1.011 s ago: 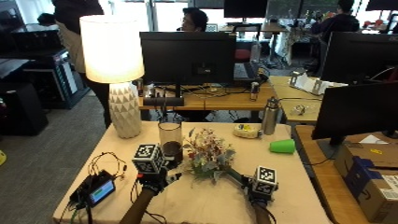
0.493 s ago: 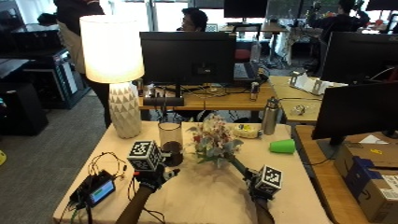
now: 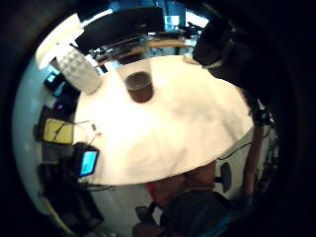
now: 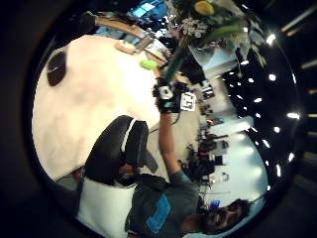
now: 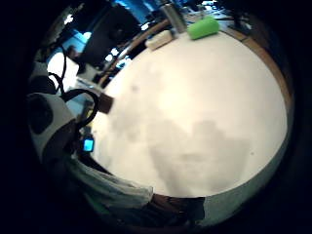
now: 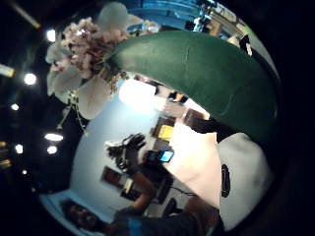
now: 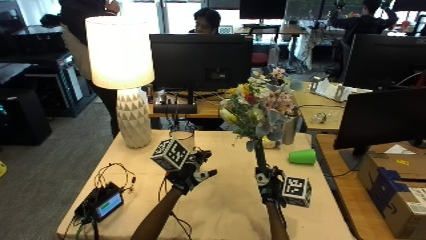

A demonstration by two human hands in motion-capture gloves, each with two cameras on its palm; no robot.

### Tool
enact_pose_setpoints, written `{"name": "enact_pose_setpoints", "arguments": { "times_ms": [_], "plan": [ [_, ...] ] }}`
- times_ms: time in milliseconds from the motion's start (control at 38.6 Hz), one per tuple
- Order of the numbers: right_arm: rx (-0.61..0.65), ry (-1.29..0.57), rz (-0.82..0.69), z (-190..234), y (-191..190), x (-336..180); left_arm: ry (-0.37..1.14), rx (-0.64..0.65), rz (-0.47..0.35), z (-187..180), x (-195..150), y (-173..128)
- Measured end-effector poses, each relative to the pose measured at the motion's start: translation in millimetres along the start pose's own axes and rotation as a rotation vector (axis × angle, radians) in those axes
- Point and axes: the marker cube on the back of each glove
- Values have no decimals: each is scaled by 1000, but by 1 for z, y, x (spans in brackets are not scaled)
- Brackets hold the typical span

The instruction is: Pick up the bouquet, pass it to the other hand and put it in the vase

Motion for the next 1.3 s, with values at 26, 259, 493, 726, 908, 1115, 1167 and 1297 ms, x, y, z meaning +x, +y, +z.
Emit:
{"name": "enact_pose_setpoints", "arguments": {
  "times_ms": [26,259,493,726,908,1115,1167,1297],
  "plan": [
    [-9,-34,-16,3,1,-5,54,-7,14,2,4,-5],
    [-121,-358,-145,35,21,-56,689,-122,105,19,53,-55],
    [-183,-442,-171,64,28,-76,1015,-211,137,34,75,-92],
    [-199,-323,-397,86,23,-74,1081,-213,83,14,102,-92],
    [-261,-273,-223,99,36,-81,1107,-266,39,35,78,-107],
    [-336,-346,-362,120,36,-91,1014,-142,19,24,75,-118],
    [-372,-327,-399,121,38,-90,1006,-109,32,15,76,-119],
    [-473,-70,-276,118,48,-56,1011,-36,102,-15,70,-125]
  ]
}}
